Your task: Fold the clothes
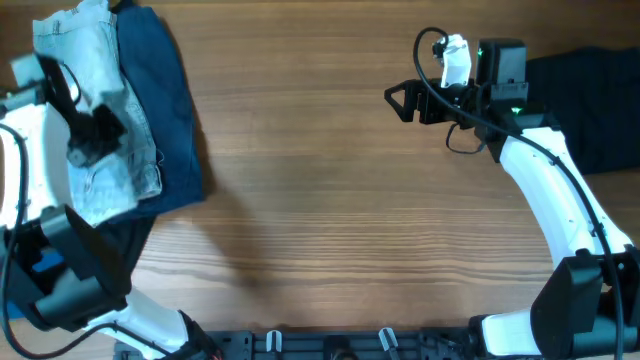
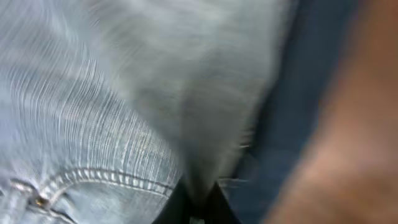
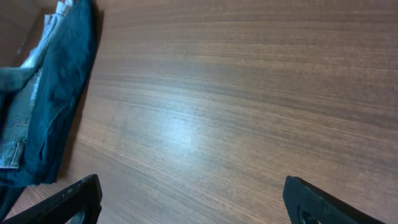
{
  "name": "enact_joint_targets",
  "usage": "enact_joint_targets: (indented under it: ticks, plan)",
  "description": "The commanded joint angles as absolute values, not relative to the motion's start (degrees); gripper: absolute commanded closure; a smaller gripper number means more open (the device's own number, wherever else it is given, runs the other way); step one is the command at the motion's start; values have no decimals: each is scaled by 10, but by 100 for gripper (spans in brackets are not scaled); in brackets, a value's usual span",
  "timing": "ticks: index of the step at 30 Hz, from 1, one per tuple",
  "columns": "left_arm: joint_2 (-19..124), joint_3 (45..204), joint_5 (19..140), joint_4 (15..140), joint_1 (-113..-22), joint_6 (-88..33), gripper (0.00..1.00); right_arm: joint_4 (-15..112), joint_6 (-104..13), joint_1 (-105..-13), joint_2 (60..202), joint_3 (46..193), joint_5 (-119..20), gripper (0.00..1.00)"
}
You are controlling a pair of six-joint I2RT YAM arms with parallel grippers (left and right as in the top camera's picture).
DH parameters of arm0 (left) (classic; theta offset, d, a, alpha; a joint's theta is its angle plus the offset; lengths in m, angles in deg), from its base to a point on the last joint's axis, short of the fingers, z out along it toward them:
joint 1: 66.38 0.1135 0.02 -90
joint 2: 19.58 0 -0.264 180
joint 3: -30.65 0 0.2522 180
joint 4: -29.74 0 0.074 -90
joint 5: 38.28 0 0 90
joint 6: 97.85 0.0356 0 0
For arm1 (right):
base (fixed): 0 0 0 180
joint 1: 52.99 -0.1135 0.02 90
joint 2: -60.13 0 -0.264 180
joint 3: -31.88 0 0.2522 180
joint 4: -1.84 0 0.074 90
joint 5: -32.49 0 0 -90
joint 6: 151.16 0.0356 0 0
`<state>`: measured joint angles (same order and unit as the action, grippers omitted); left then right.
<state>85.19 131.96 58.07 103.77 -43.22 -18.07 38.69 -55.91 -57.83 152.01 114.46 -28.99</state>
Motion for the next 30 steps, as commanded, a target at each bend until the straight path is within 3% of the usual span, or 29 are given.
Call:
enact_joint_targets:
  ticks: [1,9,16,19,23,30]
  plan:
    - [800,1446,733,1039,-506,-196,96,370,-565,-580,1517,1156,-278,7]
    - [780,1551,745,843,-678,-330,96,402,-565,-552,1432,1180,-265,7]
    - [780,1551,742,517,-815,-445,96,490,-564,-440,1332,1184,-265,7]
    - [780,1551,742,433,-854,-479,96,517,-560,-392,1320,1184,-252,7]
    - [780,1551,745,439,-900,-486,96,532,-560,-334,1319,1184,-203,7]
    - [787,1551,735,599,-931,-421,96,550,-567,-320,1319,1184,-177,7]
